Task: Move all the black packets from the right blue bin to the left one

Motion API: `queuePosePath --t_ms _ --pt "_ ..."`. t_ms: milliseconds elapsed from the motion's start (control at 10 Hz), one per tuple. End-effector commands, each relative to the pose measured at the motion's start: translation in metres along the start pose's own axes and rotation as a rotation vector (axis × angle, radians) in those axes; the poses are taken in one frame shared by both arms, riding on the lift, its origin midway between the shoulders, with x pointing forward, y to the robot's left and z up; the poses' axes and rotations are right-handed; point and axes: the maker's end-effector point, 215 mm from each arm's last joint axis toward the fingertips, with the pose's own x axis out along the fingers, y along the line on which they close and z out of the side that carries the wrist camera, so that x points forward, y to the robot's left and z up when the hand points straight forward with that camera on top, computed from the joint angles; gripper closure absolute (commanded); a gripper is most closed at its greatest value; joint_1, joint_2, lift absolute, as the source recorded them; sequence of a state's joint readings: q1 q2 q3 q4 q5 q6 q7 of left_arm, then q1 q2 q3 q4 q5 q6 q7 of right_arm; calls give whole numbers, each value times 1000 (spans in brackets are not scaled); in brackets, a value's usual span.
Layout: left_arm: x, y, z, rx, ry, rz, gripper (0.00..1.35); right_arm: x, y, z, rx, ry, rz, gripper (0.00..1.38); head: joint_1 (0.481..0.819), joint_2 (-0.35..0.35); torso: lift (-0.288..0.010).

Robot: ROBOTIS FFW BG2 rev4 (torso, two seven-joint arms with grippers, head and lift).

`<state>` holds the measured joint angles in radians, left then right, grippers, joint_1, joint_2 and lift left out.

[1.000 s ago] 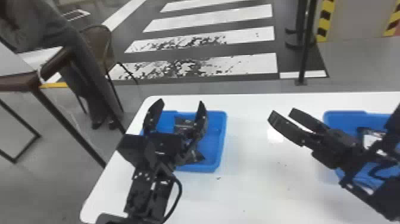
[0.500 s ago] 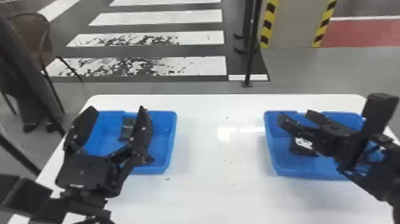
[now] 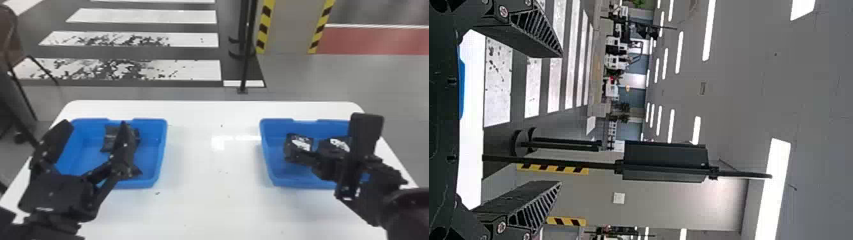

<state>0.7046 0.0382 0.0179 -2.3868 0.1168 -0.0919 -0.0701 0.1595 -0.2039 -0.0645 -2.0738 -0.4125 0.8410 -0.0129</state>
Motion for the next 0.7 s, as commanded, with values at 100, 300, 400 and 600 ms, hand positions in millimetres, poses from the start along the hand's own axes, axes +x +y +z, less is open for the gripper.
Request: queuePosePath --t_ms 100,300,400,600 --pt "-1 4 0 6 0 6 134 26 -20 -28 43 75 -41 151 695 -24 -140" --pt "0 4 1 5 -2 6 139 38 -34 -37 54 102 -85 156 695 -33 -140" --pt "-1 5 0 2 -1 10 139 43 -40 -41 63 116 -100 156 695 -42 -140" --pt "-1 5 0 2 -1 9 139 55 -48 -48 79 141 -109 156 695 -49 -140"
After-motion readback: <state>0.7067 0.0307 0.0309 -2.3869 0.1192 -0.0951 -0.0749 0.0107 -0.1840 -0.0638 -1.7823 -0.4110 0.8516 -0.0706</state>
